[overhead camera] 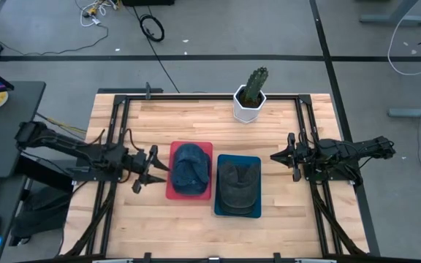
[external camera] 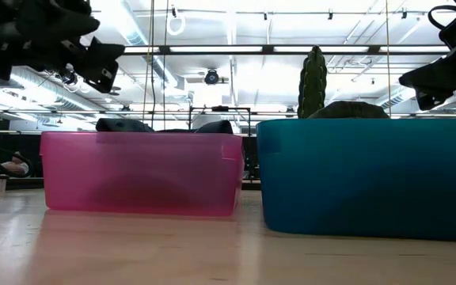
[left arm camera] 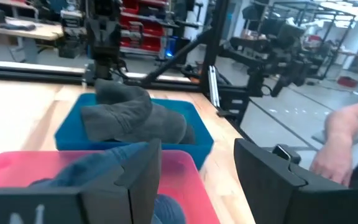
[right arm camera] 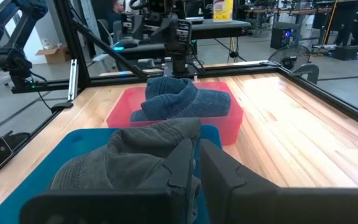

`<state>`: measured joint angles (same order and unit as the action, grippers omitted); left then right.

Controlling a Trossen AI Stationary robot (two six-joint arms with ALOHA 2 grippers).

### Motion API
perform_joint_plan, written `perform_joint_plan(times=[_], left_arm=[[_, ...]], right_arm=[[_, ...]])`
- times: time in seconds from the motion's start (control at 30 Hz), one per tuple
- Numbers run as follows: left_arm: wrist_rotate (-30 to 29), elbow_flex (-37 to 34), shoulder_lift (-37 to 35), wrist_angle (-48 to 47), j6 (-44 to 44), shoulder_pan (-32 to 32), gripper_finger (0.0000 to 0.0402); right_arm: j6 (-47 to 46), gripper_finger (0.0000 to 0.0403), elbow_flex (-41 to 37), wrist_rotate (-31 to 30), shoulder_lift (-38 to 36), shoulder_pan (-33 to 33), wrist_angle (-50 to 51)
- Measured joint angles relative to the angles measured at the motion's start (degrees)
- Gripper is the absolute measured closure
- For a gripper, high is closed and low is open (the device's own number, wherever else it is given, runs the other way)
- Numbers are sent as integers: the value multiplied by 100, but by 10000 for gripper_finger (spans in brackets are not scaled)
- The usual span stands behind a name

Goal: Pick & Place hat
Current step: Return to Home Position

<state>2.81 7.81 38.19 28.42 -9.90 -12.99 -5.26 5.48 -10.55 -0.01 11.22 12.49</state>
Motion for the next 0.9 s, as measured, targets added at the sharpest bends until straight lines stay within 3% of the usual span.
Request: perform_joint_plan(times=[0.17,0.37,0.63,0.9], left_arm=[[107,0,-196,44,-38,235,195],[900,0,-556,-69,-123,606,195],[911,0,-1283,-901,15,928,195],[795,0,-2037,-1072,306,983,195]], right_arm=[[0,367,0,0,0,0,0],[0,367,0,0,0,1,0],[0,367,0,0,0,1,0],[0,367,0,0,0,2,0]])
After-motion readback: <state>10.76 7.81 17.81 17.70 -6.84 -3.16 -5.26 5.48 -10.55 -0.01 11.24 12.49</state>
